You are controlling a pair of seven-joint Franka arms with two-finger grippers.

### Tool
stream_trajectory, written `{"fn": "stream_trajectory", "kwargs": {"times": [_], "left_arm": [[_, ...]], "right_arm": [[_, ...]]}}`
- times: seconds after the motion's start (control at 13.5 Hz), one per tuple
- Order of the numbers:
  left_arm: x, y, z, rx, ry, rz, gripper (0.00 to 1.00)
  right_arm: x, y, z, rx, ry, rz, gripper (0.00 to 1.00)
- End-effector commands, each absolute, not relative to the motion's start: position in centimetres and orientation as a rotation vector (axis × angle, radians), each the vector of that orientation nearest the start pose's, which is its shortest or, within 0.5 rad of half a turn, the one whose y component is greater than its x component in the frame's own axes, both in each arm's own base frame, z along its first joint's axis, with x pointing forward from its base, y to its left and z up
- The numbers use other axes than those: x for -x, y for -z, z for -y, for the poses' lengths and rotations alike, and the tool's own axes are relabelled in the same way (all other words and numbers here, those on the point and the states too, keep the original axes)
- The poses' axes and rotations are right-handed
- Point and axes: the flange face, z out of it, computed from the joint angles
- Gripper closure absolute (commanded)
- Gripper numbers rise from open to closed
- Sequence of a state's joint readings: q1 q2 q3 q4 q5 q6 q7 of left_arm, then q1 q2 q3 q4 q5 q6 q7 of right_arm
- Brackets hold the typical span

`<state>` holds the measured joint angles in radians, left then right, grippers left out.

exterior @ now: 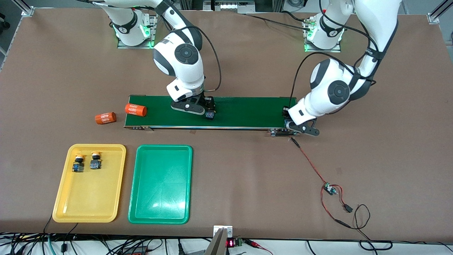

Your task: Sort buttons by color to trays

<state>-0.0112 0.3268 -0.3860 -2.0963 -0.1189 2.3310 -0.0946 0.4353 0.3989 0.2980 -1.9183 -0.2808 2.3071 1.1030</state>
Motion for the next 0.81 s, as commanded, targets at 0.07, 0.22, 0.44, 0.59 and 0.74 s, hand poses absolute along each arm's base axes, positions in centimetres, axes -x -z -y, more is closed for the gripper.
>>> {"fn": "stream_trajectory", "kwargs": {"times": [0.07, 0.22, 0.44, 0.59, 0.74], "left_arm": [[-50.3, -29.1, 22.3, 3.283, -0.163, -0.320, 1.00], [-50.0, -29.2, 22.5, 3.280, -0.160, -0.328, 1.00], [-49.0, -27.5, 24.0, 3.276, -0.182, -0.370, 1.00], [-48.8, -26.3, 24.1, 3.279, -0.193, -0.372, 0.99], [-48.5, -25.4, 24.8, 3.280, -0.201, -0.391, 0.97]], "right_arm": [[-47.8, -28.9, -40.9, 3.179, 0.152, -0.339, 0.00], [-47.8, -28.1, -40.9, 3.193, 0.153, -0.320, 0.00], [-47.7, -26.9, -40.9, 3.211, 0.151, -0.294, 0.00], [-47.9, -26.9, -41.0, 3.200, 0.157, -0.296, 0.00], [-48.0, -26.8, -40.9, 3.191, 0.159, -0.300, 0.00]]}}
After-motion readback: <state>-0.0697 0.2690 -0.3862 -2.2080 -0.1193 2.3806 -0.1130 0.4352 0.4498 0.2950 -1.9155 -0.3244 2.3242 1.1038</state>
